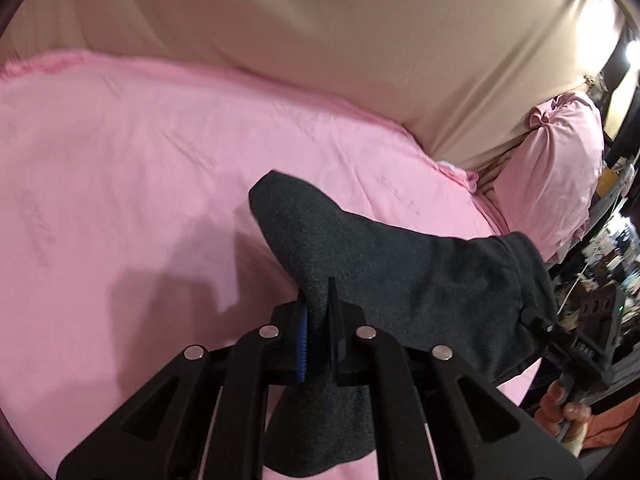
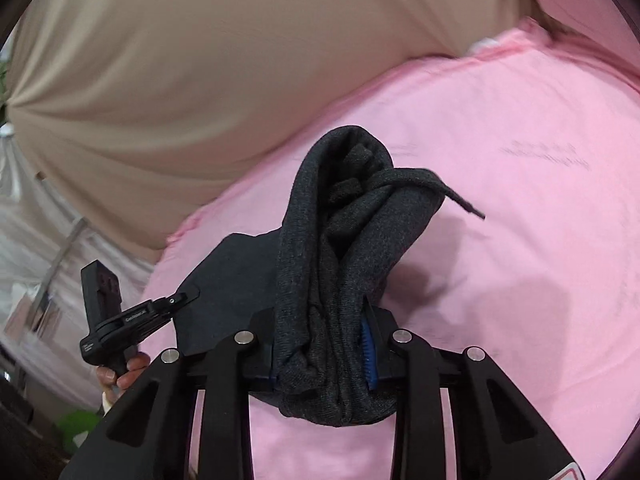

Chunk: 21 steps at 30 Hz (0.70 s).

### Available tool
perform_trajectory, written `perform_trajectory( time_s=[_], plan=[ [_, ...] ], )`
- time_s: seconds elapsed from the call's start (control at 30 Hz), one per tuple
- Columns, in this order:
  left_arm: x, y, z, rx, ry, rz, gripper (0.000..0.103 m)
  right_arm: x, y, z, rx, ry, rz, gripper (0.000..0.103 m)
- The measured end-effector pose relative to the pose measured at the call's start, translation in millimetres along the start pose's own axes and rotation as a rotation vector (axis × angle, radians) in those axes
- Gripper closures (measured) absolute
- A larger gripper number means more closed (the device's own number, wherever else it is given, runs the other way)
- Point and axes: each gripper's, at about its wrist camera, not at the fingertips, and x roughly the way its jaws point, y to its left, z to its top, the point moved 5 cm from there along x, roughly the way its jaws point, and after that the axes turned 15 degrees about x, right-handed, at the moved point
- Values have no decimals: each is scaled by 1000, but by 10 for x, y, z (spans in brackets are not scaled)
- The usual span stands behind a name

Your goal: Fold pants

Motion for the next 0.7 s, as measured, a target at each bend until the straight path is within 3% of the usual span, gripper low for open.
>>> perform_trajectory(
  time_s=[0.07, 0.13, 0.17, 0.23, 0.27, 0.33, 0.43, 0.47, 0.5, 0.6, 0.67, 0.7],
  plan=[
    [-296, 174, -100, -3, 5, 58, 96, 101, 57, -158, -6, 41, 9, 74],
    [-416, 415, -351, -45, 67, 95, 95, 353, -51, -386, -7, 118, -27, 71],
    [-385, 512, -492, -60, 108, 106, 92, 491, -160, -490, 0, 149, -72, 70],
    [-246, 690, -824, -80, 204, 157, 89, 625, -380, -636, 27, 156, -168, 55],
    [-202, 767, -973, -107, 228, 171, 87, 558, -385, -650, 58, 131, -127, 55],
    [-276, 792, -1039, -127, 196, 167, 83, 389, -303, -618, 51, 79, -154, 52],
    [-512, 701, -838, -68, 124, 282, 82, 172, -37, -474, -56, -11, -205, 43],
    [-561, 669, -765, -50, 102, 302, 75, 179, 42, -430, -74, -12, -192, 41],
    [-611, 585, -661, -26, 72, 306, 62, 223, 127, -368, -86, -8, -180, 38],
    [-642, 399, -521, 1, 21, 265, 32, 543, 239, -202, -116, 26, -170, 37],
    [-505, 283, -506, 15, 38, 254, 31, 826, 192, -141, -85, 73, -183, 37],
    [-398, 252, -529, 17, 60, 243, 31, 972, 131, -113, -70, 102, -201, 49]
  ],
)
